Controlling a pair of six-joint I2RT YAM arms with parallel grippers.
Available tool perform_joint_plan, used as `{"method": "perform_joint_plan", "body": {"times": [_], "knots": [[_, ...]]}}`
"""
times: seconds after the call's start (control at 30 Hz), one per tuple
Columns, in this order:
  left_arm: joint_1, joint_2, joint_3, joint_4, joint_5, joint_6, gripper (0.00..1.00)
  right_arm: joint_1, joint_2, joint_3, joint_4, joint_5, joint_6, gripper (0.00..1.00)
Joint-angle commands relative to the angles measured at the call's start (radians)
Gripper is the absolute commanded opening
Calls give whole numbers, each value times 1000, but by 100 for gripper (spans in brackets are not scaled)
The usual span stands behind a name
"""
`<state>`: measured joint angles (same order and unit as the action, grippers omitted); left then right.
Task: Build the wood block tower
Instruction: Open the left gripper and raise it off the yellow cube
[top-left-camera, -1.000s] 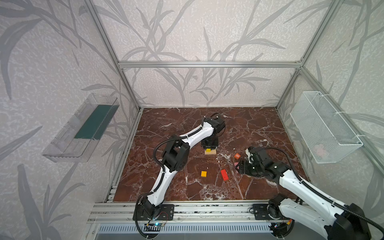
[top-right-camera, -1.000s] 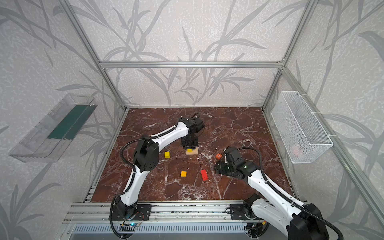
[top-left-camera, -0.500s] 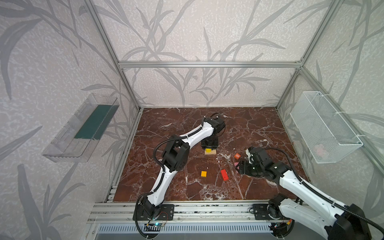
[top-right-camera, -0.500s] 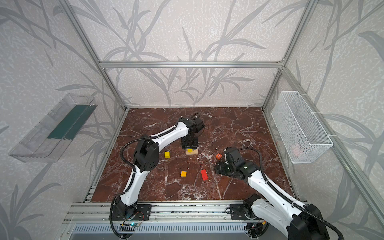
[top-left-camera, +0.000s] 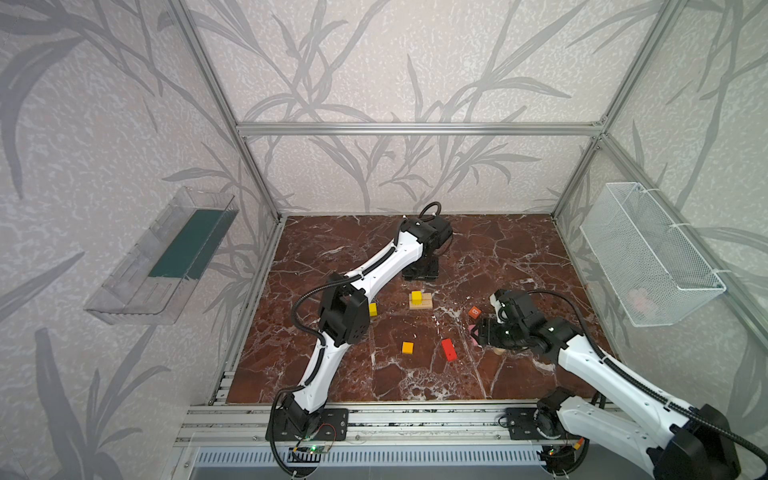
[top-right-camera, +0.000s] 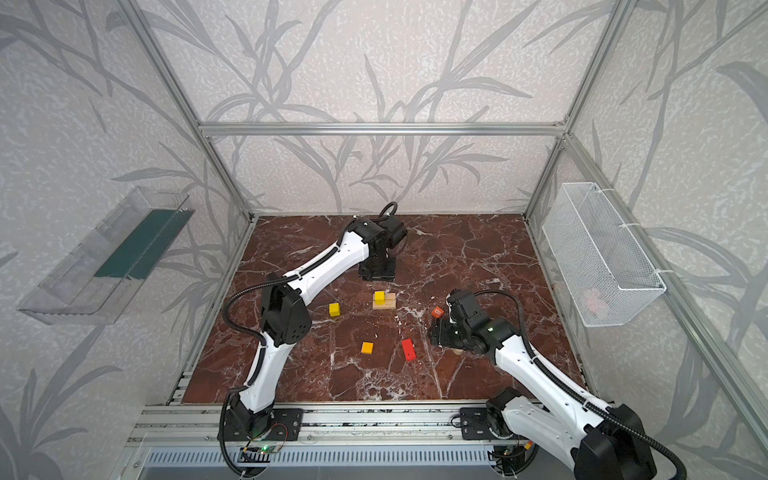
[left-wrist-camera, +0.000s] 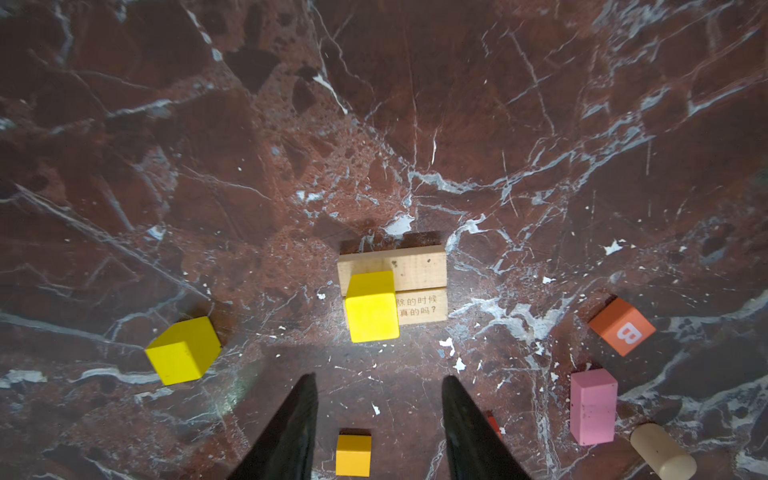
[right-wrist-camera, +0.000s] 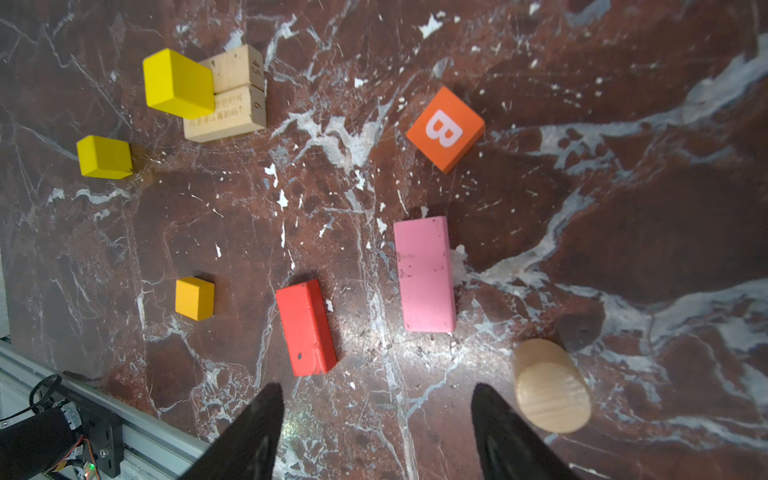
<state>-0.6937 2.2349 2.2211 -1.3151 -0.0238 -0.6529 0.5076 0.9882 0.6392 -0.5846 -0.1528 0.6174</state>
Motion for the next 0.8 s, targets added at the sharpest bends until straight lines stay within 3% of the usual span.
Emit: {"method": "perform_joint_plan", "body": {"times": [0.0,0.17,0.5,0.77], "knots": [[16,-57,12,-87,-24,25,48,-4,-2,42,-55,46,-33,72],[35,-100,-35,-35,7,42,48,-4,-34,31,-67,108,-32,72],[56,-78,13,15,114,28,48,-3,-27,-21,-44,133,-5,72],[74,-50,53,26,110,26,48,-6,-32,-27,-47,139,-11,72]]}}
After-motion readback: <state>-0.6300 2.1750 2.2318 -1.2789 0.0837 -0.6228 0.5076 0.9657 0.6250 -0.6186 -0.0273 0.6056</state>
